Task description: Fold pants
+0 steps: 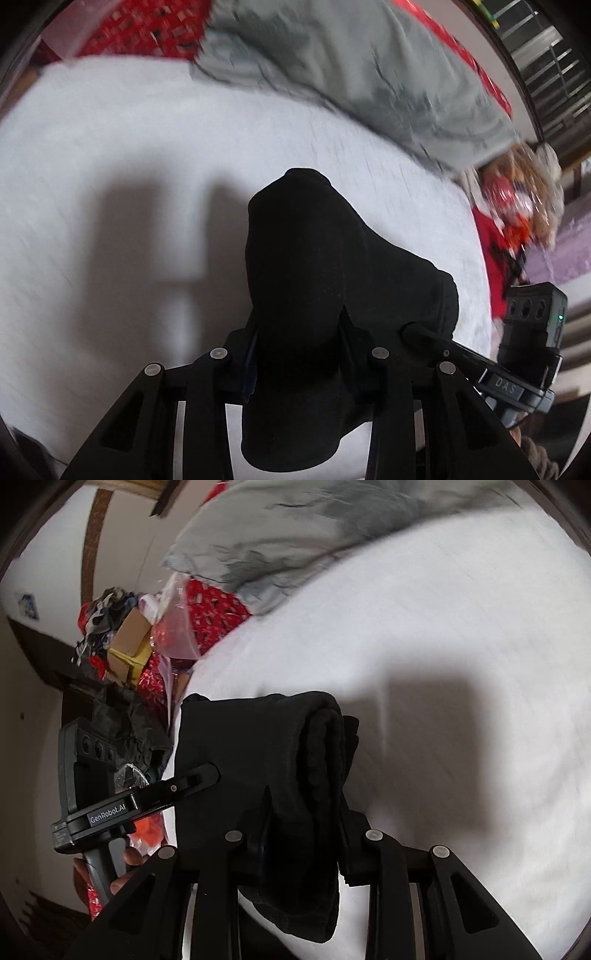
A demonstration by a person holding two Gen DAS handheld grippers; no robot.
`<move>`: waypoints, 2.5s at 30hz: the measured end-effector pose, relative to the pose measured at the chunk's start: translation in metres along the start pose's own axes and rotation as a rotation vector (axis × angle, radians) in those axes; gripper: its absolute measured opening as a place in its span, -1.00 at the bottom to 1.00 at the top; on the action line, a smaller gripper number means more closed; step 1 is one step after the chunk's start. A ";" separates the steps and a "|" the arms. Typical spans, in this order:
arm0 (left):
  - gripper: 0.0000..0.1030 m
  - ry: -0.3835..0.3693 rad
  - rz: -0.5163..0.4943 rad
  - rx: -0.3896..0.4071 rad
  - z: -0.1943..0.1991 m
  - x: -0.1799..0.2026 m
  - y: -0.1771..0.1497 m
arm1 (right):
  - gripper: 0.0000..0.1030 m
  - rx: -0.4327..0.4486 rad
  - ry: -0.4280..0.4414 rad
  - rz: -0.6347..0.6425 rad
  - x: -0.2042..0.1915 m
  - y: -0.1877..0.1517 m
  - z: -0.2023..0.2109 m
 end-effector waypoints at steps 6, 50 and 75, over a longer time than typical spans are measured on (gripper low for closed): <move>-0.28 0.129 0.074 0.023 -0.007 -0.035 0.048 | -0.45 -0.025 -0.029 0.052 -0.025 0.044 -0.058; 0.81 0.504 0.063 0.444 0.051 0.015 -0.140 | 0.99 0.174 -0.610 0.358 -0.086 -0.065 0.062; 0.81 0.439 -0.006 0.541 0.082 0.038 -0.164 | 0.99 0.234 -0.637 0.341 -0.075 -0.084 0.082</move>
Point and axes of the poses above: each gripper's, at about its wrist camera, not at the fingertips, and z roughly against the way its jaws point, x to its right, y to its top, the point moved 3 cm from there along -z, roughly the way its jaws point, and after that the axes turned 12 degrees about z, right-handed, at the moved point
